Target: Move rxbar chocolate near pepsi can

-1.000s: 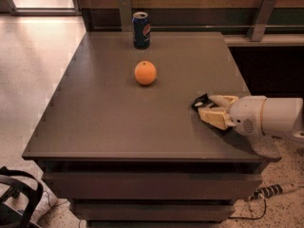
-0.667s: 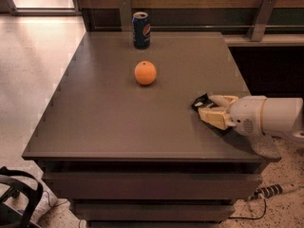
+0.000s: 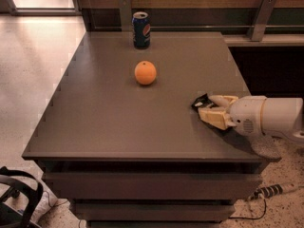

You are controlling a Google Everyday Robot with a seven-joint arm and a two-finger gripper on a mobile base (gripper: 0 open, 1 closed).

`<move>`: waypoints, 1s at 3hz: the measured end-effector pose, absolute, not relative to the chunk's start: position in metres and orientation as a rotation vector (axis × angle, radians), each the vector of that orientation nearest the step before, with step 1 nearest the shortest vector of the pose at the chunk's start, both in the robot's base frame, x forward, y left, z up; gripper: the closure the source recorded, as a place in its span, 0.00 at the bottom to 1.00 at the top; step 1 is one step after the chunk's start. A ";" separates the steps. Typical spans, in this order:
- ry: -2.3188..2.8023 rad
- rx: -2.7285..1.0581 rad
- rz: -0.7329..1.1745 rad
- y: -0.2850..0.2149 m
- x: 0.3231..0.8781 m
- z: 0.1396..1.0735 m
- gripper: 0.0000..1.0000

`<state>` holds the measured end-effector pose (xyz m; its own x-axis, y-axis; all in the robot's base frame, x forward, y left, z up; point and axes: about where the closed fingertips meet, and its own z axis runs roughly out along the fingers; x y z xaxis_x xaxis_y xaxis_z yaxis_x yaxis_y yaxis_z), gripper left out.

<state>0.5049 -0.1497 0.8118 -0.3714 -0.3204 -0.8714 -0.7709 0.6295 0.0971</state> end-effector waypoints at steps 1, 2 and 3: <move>1.956 -0.860 0.634 -0.150 0.505 0.812 1.00; 1.956 -0.860 0.634 -0.150 0.505 0.812 1.00; 1.965 -0.906 0.560 -0.155 0.512 0.846 1.00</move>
Offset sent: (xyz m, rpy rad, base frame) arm 0.0043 -0.0126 0.0247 -0.0409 -0.0183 -0.0143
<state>0.5125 -0.1545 0.8457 -0.3507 -0.3785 -0.8566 -0.7732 0.6331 0.0368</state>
